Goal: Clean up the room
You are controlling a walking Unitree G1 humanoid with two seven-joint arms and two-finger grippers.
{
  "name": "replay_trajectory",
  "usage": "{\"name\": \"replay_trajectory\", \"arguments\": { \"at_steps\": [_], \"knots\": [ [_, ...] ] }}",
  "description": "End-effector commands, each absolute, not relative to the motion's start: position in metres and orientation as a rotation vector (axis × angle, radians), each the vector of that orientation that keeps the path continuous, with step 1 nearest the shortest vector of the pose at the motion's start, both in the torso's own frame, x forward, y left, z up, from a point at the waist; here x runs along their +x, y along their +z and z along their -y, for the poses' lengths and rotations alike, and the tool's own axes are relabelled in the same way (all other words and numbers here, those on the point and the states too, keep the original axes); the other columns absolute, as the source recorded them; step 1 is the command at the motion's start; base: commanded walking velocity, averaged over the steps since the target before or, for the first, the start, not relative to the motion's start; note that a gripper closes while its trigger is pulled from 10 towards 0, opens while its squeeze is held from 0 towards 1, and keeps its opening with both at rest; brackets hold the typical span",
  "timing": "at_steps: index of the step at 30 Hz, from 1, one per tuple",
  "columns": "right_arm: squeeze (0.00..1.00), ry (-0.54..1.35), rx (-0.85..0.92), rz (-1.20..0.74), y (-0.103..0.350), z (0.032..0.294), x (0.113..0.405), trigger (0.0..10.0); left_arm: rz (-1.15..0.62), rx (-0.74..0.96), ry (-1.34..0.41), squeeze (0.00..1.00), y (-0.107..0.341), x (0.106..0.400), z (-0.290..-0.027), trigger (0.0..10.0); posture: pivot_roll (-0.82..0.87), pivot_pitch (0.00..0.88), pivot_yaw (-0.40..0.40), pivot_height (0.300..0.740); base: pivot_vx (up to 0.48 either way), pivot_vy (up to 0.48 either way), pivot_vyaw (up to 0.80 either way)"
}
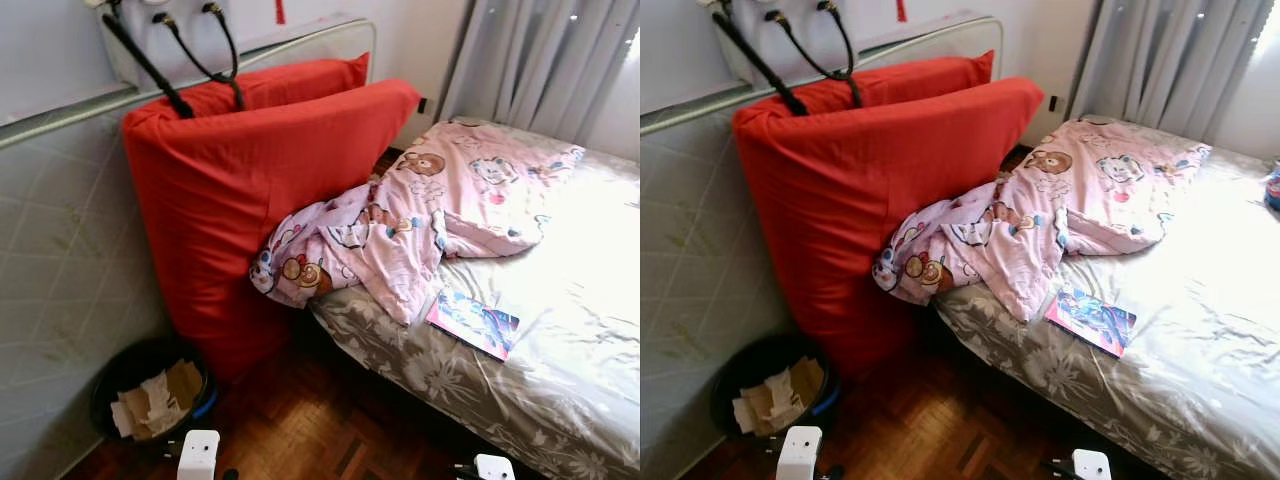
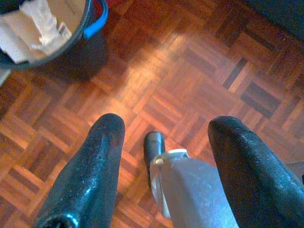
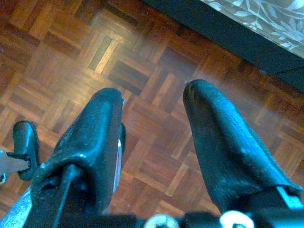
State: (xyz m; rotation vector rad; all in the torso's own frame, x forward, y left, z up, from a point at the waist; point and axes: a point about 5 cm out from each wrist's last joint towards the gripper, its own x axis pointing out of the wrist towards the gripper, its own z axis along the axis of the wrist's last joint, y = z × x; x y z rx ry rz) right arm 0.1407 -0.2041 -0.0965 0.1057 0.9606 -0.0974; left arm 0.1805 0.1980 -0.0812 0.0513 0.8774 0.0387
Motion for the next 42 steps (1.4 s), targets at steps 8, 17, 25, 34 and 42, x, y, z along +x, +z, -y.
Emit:
{"name": "replay_trajectory", "arguments": {
  "at_steps": [8, 17, 25, 34, 42],
  "knots": [
    [0.00, -0.023, 0.184, -0.844, -0.0734, 0.1842, 0.2012, 10.0, -0.940, -0.057, 0.145, 0.00, -0.0746, 0.1868, -0.2303, 10.0, 0.07, 0.000, -0.064, 0.740, 0.000, 0.000, 0.00],
    [0.00, -0.008, 0.159, -0.858, -0.0736, 0.1850, 0.2011, 10.0, -0.938, -0.064, 0.150, 0.00, -0.0746, 0.1870, -0.2298, 10.0, 0.07, 0.000, -0.072, 0.740, 0.000, 0.000, 0.00],
    [0.00, -0.008, 0.159, -0.858, -0.0736, 0.1850, 0.2011, 10.0, -0.938, -0.064, 0.150, 0.00, -0.0746, 0.1870, -0.2298, 10.0, 0.07, 0.000, -0.072, 0.740, 0.000, 0.000, 0.00],
    [0.00, -0.008, 0.159, -0.858, -0.0736, 0.1850, 0.2011, 10.0, -0.938, -0.064, 0.150, 0.00, -0.0746, 0.1870, -0.2298, 10.0, 0.07, 0.000, -0.072, 0.740, 0.000, 0.000, 0.00],
    [0.00, -0.012, 0.174, -0.852, -0.0738, 0.1847, 0.2006, 10.0, -0.927, -0.082, 0.156, 0.00, -0.0746, 0.1867, -0.2294, 10.0, 0.07, 0.000, -0.072, 0.740, 0.000, 0.000, 0.00]
  ]
}}
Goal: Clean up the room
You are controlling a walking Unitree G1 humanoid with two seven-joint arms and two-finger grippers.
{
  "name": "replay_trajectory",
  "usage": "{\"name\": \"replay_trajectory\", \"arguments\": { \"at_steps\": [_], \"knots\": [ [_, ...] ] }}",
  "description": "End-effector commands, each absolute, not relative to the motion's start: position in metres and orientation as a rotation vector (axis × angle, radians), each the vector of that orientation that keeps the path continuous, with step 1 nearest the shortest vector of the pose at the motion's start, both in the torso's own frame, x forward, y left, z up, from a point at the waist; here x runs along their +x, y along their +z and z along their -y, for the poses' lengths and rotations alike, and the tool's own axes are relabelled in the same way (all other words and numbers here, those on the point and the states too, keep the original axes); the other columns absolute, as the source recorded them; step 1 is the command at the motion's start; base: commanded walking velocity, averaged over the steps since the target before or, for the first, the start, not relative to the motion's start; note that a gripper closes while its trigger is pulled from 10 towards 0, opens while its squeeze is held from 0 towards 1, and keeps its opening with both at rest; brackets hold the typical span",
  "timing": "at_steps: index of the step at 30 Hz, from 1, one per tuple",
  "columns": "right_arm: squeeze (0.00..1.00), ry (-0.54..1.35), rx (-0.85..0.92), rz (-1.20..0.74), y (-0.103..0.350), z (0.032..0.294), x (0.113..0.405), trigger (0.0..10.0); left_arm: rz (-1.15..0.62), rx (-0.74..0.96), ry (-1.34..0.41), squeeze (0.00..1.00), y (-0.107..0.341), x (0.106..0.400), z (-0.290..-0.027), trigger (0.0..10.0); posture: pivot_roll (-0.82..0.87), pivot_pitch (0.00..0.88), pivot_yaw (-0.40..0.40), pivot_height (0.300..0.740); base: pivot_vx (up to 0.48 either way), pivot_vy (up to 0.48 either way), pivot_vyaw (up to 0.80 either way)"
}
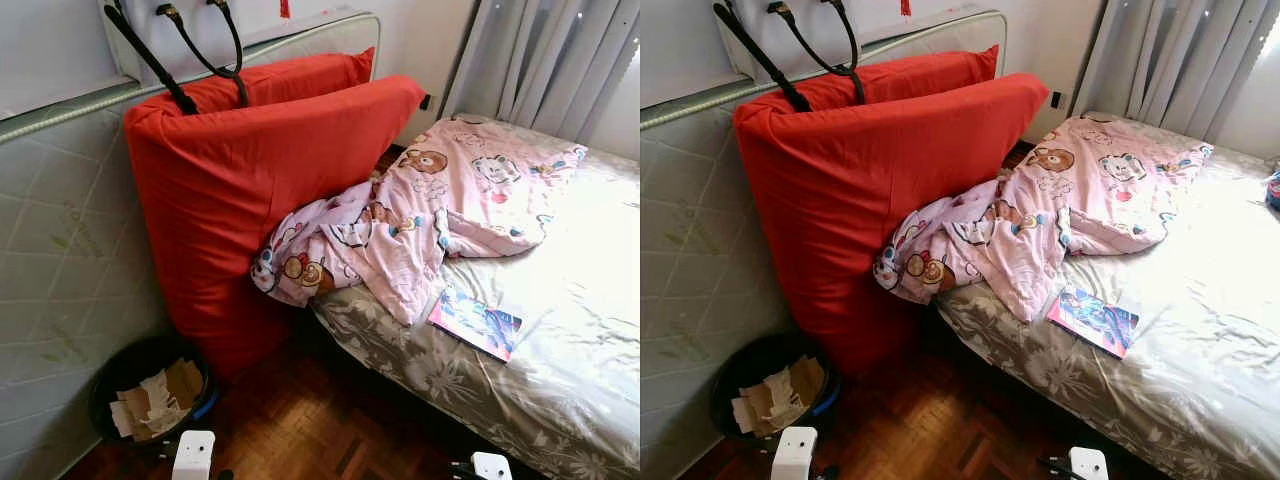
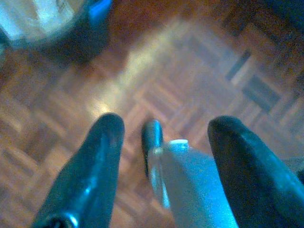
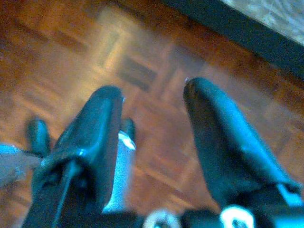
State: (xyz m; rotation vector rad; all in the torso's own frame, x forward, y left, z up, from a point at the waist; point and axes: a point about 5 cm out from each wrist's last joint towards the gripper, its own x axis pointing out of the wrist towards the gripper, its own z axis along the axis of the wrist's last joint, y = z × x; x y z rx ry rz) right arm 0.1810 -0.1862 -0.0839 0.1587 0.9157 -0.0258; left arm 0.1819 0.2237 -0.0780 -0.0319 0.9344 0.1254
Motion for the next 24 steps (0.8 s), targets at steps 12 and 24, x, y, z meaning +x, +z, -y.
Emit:
{"name": "replay_trajectory", "arguments": {
  "at_steps": [12, 24],
  "knots": [
    [0.00, -0.017, 0.203, -0.843, -0.0743, 0.1836, 0.1992, 10.0, -0.899, -0.111, 0.167, 0.00, -0.0742, 0.1866, -0.2291, 10.0, 0.07, 0.000, -0.069, 0.740, 0.000, 0.000, 0.00],
    [0.00, -0.027, 0.208, -0.843, -0.0734, 0.1849, 0.2010, 10.0, -0.893, -0.130, 0.167, 0.00, -0.0732, 0.1884, -0.2293, 10.0, 0.07, 0.000, -0.075, 0.740, 0.000, 0.000, 0.00]
  ]
}}
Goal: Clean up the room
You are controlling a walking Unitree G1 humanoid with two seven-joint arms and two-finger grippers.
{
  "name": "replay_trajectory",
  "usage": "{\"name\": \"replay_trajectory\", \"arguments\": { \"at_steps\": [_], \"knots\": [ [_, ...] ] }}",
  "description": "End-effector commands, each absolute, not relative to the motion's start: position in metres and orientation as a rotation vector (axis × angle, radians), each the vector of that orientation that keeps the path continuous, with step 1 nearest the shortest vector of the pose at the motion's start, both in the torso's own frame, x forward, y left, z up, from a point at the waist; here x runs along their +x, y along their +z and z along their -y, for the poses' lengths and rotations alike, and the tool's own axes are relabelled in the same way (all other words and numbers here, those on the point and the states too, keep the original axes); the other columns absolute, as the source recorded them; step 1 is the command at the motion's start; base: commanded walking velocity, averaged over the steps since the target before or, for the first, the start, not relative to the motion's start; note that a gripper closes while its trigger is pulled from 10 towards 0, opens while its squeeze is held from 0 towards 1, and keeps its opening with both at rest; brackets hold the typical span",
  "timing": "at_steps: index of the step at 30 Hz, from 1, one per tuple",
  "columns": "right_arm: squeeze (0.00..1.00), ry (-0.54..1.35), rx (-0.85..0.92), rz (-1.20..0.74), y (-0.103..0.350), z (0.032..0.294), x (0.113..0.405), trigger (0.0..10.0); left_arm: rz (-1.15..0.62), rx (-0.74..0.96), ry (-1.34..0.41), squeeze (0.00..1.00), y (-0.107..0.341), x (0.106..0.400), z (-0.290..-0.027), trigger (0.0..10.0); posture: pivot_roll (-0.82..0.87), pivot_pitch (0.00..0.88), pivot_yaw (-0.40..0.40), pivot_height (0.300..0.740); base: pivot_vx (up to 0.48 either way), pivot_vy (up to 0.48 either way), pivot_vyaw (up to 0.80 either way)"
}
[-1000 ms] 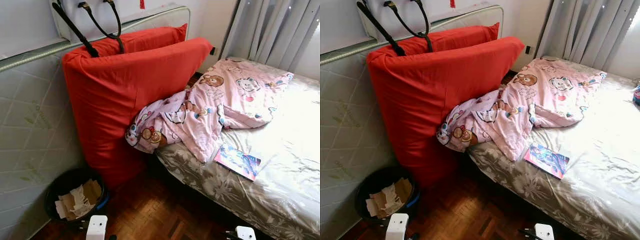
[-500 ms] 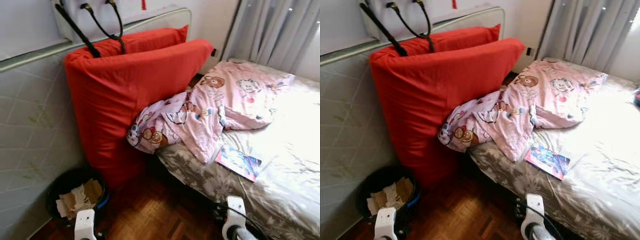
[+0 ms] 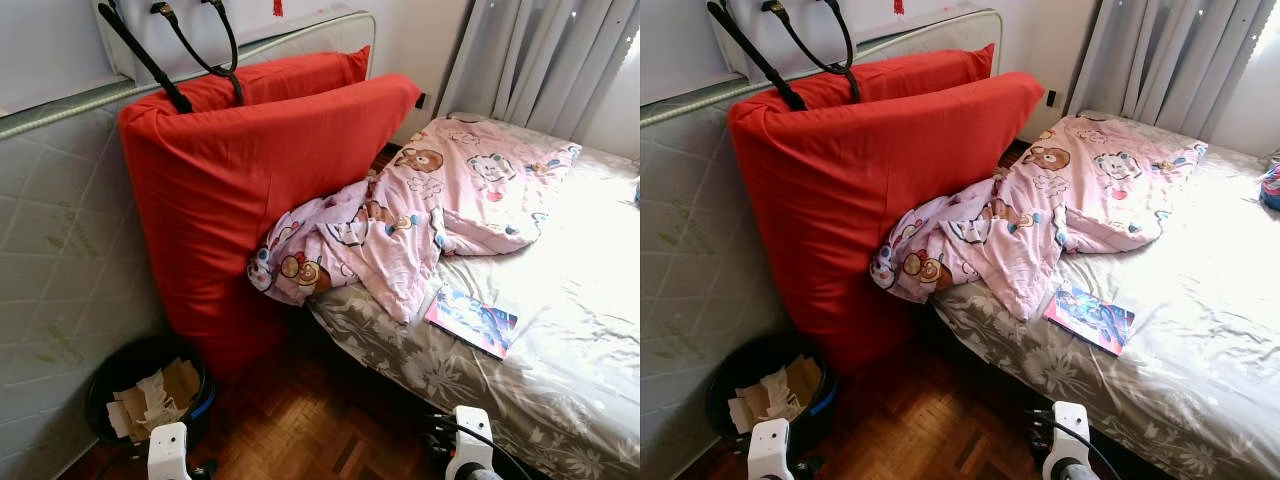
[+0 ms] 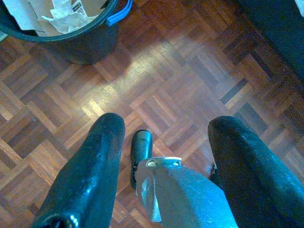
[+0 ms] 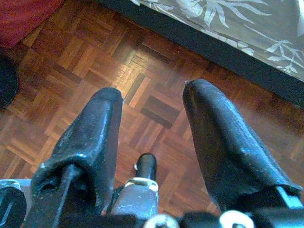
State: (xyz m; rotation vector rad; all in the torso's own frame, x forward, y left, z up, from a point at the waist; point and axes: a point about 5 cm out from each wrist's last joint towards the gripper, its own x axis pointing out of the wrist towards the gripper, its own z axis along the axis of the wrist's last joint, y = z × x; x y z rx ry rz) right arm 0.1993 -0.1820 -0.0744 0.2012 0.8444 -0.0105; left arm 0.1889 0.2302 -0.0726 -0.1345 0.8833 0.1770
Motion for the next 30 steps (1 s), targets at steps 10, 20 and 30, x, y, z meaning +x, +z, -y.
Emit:
{"name": "replay_trajectory", "arguments": {
  "at_steps": [10, 20, 30],
  "knots": [
    [0.00, -0.032, 0.199, -0.852, -0.0736, 0.1858, 0.2009, 10.0, -0.897, -0.129, 0.165, 0.00, -0.0733, 0.1887, -0.2290, 10.0, 0.07, 0.000, -0.077, 0.740, 0.123, 0.000, -0.31],
    [0.00, -0.038, 0.202, -0.836, -0.0729, 0.1855, 0.2018, 10.0, -0.898, -0.129, 0.164, 0.00, -0.0732, 0.1886, -0.2295, 10.0, 0.07, 0.000, -0.073, 0.740, 0.276, 0.000, 0.00],
    [0.00, -0.038, 0.202, -0.838, -0.0732, 0.1847, 0.2015, 10.0, -0.900, -0.129, 0.161, 0.00, -0.0732, 0.1883, -0.2301, 10.0, 0.07, 0.000, -0.068, 0.740, 0.303, 0.000, 0.00]
  ]
}}
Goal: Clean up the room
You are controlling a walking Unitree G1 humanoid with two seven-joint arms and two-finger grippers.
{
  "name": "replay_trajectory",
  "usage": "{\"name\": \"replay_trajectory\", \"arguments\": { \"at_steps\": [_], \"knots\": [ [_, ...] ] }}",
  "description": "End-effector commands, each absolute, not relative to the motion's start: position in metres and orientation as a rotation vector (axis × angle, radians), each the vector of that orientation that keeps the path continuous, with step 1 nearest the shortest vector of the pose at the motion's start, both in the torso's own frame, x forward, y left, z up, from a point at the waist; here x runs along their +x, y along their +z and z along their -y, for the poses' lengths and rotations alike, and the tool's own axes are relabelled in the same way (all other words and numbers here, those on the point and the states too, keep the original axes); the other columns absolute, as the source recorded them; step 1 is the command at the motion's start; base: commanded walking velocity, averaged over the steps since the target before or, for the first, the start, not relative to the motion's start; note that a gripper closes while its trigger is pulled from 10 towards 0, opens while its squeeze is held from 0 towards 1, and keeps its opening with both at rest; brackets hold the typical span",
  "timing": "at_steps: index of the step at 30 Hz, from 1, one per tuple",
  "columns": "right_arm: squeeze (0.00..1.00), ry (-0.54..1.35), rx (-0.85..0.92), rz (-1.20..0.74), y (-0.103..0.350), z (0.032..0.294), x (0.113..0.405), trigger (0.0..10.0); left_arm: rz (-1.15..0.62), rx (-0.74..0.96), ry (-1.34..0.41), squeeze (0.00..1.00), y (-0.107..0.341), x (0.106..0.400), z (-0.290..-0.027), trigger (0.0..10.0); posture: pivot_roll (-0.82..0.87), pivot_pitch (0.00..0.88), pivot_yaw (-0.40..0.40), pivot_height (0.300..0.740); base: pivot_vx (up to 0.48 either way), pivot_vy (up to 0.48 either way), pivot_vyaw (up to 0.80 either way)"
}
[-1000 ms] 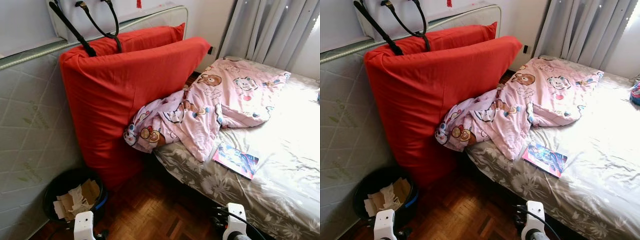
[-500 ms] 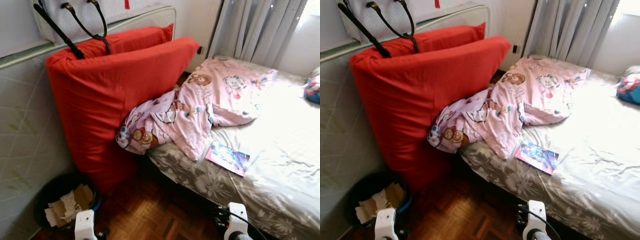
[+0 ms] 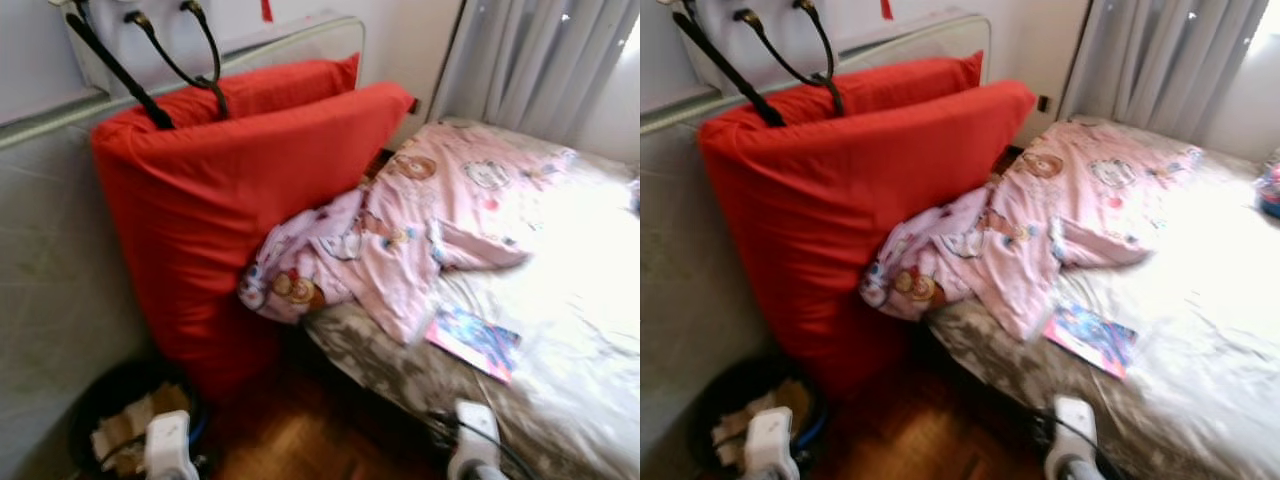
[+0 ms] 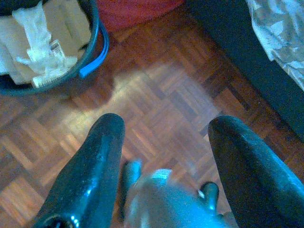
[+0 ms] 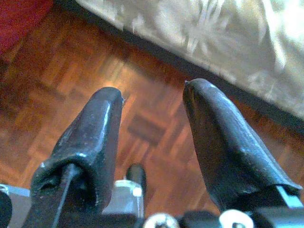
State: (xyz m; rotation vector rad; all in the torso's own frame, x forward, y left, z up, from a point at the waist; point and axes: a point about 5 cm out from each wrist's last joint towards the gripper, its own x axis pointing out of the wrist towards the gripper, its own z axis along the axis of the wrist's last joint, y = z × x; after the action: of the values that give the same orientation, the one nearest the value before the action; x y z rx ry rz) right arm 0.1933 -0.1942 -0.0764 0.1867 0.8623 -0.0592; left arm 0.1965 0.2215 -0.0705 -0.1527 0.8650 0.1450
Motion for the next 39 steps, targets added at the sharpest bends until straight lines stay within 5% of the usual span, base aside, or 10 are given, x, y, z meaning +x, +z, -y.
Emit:
{"name": "replay_trajectory", "arguments": {
  "at_steps": [1, 15, 28, 39],
  "knots": [
    [0.00, -0.038, 0.203, -0.838, -0.073, 0.185, 0.201, 10.0, -0.900, -0.129, 0.161, 0.00, -0.073, 0.188, -0.230, 10.0, 0.07, 0.000, -0.068, 0.740, 0.304, 0.000, 0.00],
    [0.00, -0.047, 0.213, -0.829, -0.075, 0.181, 0.199, 10.0, -0.908, -0.111, 0.152, 0.00, -0.074, 0.185, -0.233, 10.0, 0.07, 0.000, -0.034, 0.740, 0.307, 0.000, 0.00],
    [0.00, -0.076, 0.303, -0.805, -0.080, 0.163, 0.189, 10.0, -0.895, -0.044, 0.117, 0.00, -0.072, 0.179, -0.247, 10.0, 0.02, 0.000, 0.085, 0.740, 0.039, 0.000, 0.00],
    [0.00, -0.124, 0.227, -0.716, -0.079, 0.182, 0.178, 10.0, -0.799, -0.135, 0.180, 0.00, -0.076, 0.169, -0.236, 10.0, 0.00, 0.000, -0.007, 0.740, 0.000, 0.000, 0.00]
  ]
}}
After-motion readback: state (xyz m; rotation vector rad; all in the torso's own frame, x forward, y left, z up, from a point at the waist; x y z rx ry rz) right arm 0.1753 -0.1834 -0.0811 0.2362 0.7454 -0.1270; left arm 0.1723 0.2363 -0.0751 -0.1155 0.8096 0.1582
